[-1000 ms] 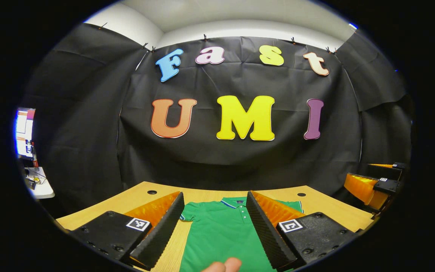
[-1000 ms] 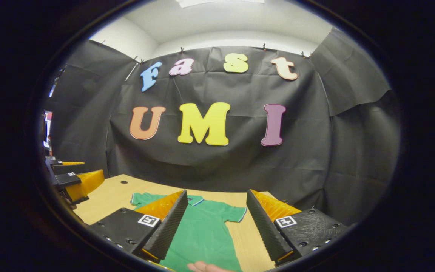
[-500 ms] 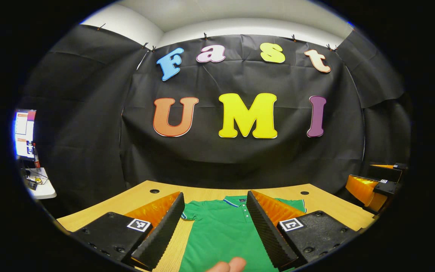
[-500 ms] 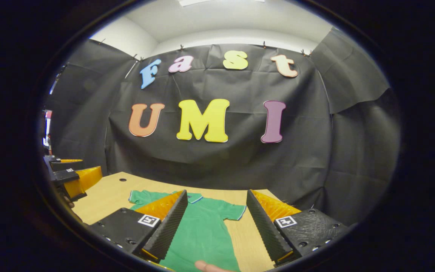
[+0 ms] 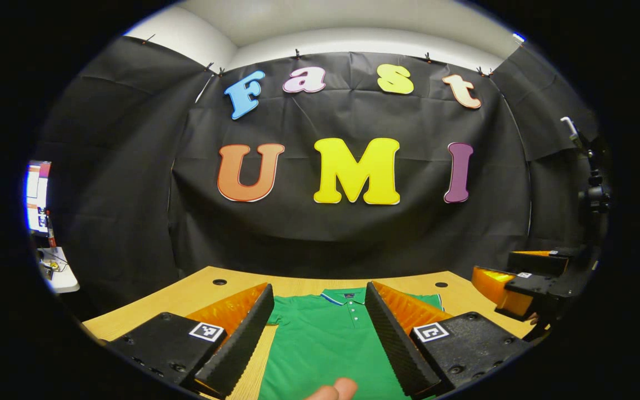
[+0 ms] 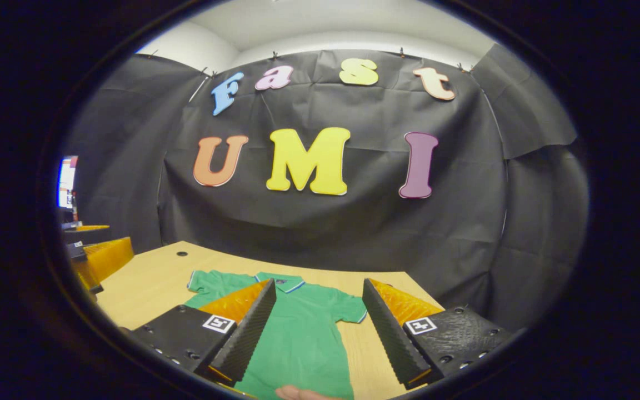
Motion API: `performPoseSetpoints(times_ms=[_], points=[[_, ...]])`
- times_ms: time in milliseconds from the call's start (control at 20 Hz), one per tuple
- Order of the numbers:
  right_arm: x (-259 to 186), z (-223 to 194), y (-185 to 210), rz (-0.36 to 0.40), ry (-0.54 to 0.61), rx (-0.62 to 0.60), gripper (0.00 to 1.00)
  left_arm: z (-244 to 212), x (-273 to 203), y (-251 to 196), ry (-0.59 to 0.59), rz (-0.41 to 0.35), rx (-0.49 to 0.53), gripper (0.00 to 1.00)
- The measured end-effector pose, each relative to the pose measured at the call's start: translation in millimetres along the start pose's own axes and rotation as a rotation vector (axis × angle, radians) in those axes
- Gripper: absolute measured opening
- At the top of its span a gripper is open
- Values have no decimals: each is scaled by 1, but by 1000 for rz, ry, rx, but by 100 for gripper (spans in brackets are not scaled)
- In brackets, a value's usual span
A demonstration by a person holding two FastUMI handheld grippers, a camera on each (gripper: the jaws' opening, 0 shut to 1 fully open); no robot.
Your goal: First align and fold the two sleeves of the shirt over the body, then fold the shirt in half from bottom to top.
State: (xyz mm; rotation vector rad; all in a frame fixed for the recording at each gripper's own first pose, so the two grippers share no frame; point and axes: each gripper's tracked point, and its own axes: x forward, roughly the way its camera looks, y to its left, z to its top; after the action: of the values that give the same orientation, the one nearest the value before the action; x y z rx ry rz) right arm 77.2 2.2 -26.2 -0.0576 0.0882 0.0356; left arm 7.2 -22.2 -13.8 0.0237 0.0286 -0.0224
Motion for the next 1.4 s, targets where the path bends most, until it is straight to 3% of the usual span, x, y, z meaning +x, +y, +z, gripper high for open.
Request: performPoseSetpoints(times_ms=[250,450,600,900,1250,1350,1400], points=[[101,-26,-26,-52,84,10,95,-6,6,4,14,10,2,100],[173,-76,-57,-130,195,-13,95,-11,13,10,25,27,6,100],[209,-116,-78,-167,300,33,95,-17,19,15,41,39,0,100],[254,-175,-119,-220,462,91,95,-24,27,20,51,51,9,100],[267,-233,-120,-201,646,187,95,-31,32,22,68,53,21,100],[269,-237,-118,-193,661,219,91,-31,33,26,66,60,22,100],[270,-238,-118,-196,669,237,82,-30,33,28,65,62,23,100]])
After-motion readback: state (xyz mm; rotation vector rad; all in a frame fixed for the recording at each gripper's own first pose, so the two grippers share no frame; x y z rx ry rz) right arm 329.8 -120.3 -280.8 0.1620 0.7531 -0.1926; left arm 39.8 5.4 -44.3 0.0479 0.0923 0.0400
